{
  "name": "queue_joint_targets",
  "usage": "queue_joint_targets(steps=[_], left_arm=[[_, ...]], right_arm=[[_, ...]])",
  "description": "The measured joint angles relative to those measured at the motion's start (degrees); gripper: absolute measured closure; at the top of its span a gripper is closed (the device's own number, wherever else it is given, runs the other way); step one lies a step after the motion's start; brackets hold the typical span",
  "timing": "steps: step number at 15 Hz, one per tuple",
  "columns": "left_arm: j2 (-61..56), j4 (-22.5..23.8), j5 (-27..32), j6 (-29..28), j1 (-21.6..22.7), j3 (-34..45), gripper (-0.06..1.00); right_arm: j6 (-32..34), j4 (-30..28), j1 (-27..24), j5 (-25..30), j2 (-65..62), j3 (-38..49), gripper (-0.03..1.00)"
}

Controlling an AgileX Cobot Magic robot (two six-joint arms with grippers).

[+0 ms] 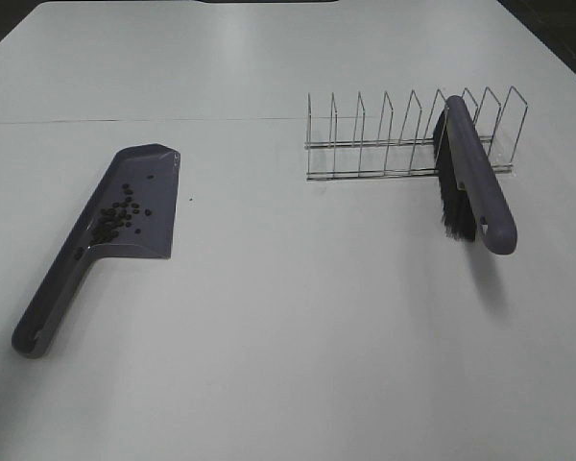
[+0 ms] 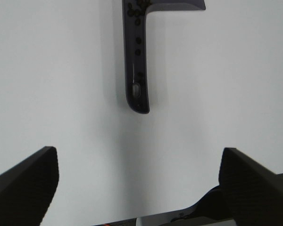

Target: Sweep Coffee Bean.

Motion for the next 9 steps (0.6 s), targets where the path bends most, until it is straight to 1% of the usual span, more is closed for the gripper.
queue_joint_targets(steps=[5, 9], left_arm=[[-16.67, 4.01, -0.06, 0.0, 0.0, 11.06, 0.12], [-27.96, 4.35, 1.26, -0.11, 0.0, 16.84, 0.12]], right_arm=[[-0.06, 0.06, 0.0, 0.0, -1.89, 0.0, 0.12], [-0.06, 0.06, 0.0, -0.23, -1.89, 0.06, 0.12]])
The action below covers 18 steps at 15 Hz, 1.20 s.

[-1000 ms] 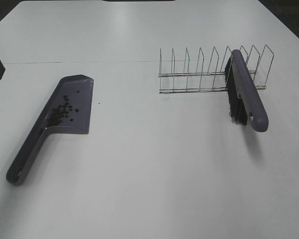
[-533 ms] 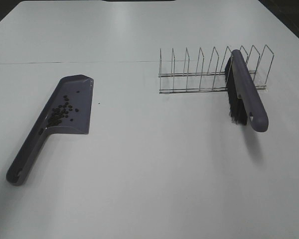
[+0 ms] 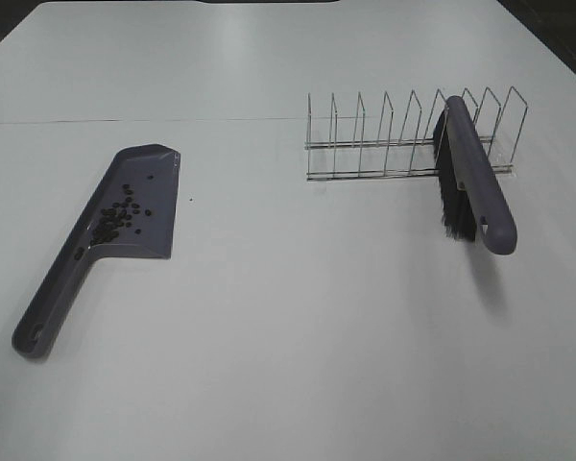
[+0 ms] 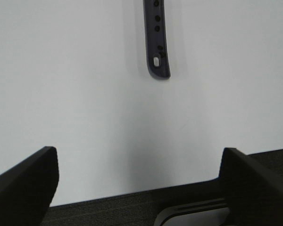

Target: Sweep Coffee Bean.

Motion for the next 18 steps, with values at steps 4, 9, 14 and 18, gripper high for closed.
queue_joint_targets(steps=[4, 9, 14, 18], left_arm=[[-14.55, 1.26, 2.35, -3.21, 0.0, 1.89, 0.12], [-27.27, 2.41, 2.35, -4.24, 0.0, 1.89, 0.12], [-34.84, 2.01, 2.58, -3.55, 0.0, 1.89, 0.12], [-34.84, 0.17, 2.64, -0.06, 0.0, 2.29, 0.12]], right_arm=[[0.0, 0.06, 0.0, -0.34, 0.0, 0.0, 0.12], [-0.29, 0.06, 0.0, -0.4, 0.0, 0.0, 0.12], [-0.34, 0.06, 0.0, -0.4, -0.34, 0.29, 0.12], [-0.34, 0.06, 0.0, -0.4, -9.45, 0.29, 0.12]])
